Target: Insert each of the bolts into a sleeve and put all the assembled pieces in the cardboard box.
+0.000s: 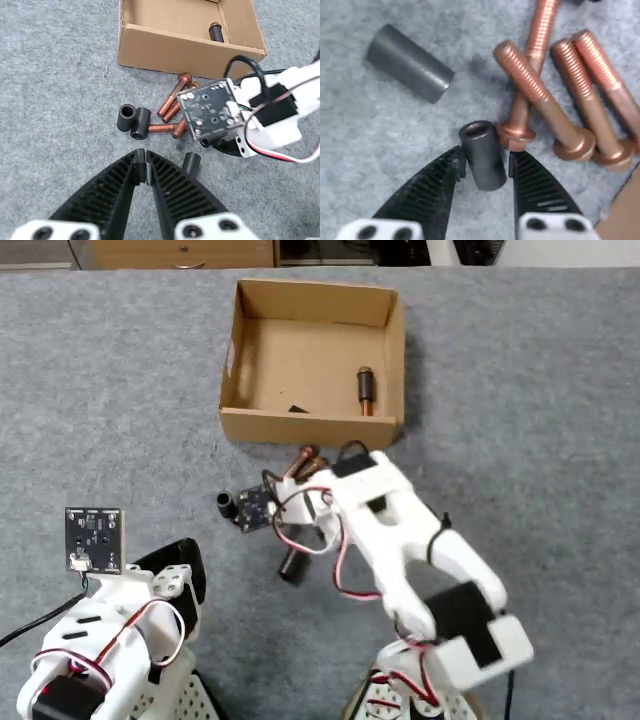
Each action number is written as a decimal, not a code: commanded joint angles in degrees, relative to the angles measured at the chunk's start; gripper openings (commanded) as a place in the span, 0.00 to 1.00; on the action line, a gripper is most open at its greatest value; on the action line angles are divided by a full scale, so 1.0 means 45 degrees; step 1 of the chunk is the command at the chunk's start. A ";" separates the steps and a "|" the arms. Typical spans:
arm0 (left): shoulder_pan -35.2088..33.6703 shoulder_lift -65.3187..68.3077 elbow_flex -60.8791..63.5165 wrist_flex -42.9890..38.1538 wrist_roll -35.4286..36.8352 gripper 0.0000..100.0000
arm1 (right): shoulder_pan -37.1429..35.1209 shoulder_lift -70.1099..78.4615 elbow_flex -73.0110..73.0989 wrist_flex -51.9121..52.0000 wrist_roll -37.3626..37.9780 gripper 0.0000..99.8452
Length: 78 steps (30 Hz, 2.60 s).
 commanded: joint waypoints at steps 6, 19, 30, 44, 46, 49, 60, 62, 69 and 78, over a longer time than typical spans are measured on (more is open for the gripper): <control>-0.0098 -0.0068 -0.0488 0.0039 0.0039 0.02 | 0.0088 0.1553 -0.1534 0.0000 0.0215 0.14; -0.0078 -0.0068 -0.0195 -0.0234 0.0039 0.02 | 0.0088 0.1924 -0.1788 0.0645 0.0156 0.00; -0.0078 -0.0068 -0.0098 -0.0234 0.0059 0.02 | 0.1045 0.0166 -0.2882 0.2110 0.0137 0.00; -0.0078 -0.0049 -0.0176 -0.0234 0.0781 0.02 | 0.1983 -0.6496 -0.5031 0.3087 -0.5490 0.00; -0.0078 -0.0029 -0.0215 -0.0254 0.0762 0.02 | 0.2042 -0.7473 -0.5538 0.3087 -0.6818 0.00; -0.0078 0.0107 -0.0625 -0.0449 0.0762 0.02 | 0.2764 -0.8586 -0.6554 0.3048 -0.8987 0.00; -0.0078 0.5538 -0.3653 -0.1485 0.0742 0.02 | 0.7140 -1.0129 -0.8781 0.4493 -1.4828 0.00; -0.0078 0.6515 -0.4337 -0.1465 0.0742 0.02 | 0.7785 -1.0286 -0.9309 0.5099 -1.5863 0.00; -0.0078 0.9543 -0.6388 -0.1387 -0.0469 0.02 | 0.9700 -1.0422 -1.0383 0.6935 -1.6821 0.00; -0.0098 1.2728 -0.7267 -0.2247 -0.4278 0.02 | 0.9915 -1.0364 -0.9836 0.7619 -1.8286 0.00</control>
